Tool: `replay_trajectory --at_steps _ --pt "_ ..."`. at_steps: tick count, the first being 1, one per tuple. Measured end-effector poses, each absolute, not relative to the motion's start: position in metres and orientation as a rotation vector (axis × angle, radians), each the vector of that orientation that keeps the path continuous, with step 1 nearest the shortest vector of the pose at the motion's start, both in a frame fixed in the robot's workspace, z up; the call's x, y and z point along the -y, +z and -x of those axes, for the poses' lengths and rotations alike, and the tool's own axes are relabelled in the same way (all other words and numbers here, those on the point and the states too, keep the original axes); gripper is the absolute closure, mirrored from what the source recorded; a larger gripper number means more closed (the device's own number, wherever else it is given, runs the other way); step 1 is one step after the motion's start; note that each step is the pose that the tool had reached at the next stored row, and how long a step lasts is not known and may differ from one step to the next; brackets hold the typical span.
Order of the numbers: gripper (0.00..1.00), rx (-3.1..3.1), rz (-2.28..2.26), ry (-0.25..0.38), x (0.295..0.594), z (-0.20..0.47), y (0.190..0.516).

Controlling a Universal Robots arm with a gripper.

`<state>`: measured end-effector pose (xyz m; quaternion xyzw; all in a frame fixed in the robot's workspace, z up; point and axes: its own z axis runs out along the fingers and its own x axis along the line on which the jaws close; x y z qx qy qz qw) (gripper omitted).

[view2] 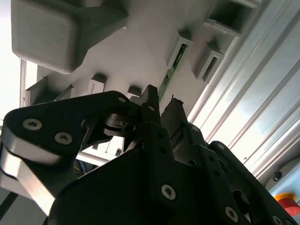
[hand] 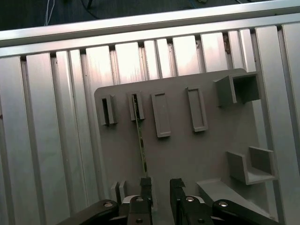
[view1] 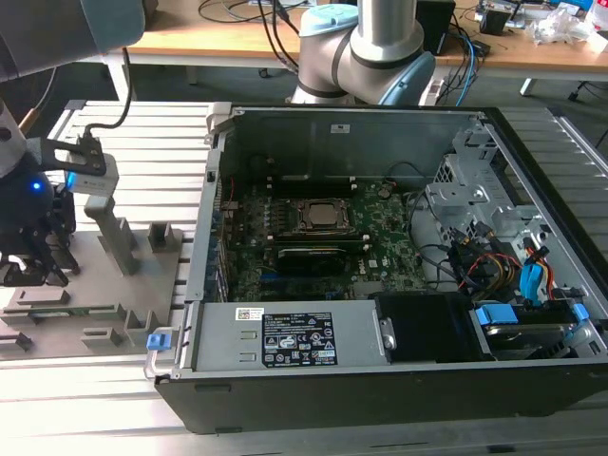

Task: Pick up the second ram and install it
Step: 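Pick up the second ram and move it above second insertion slot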

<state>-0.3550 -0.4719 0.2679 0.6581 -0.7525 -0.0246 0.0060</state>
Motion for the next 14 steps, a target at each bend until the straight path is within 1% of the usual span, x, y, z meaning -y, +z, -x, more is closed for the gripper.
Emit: replay_trajectory --at_steps 6,14 --pt "0.70 2.353 -2.061 -0.077 0.481 0.360 0.262" --pt "0.70 2.301 -2.118 -0.077 0.481 0.374 0.250"
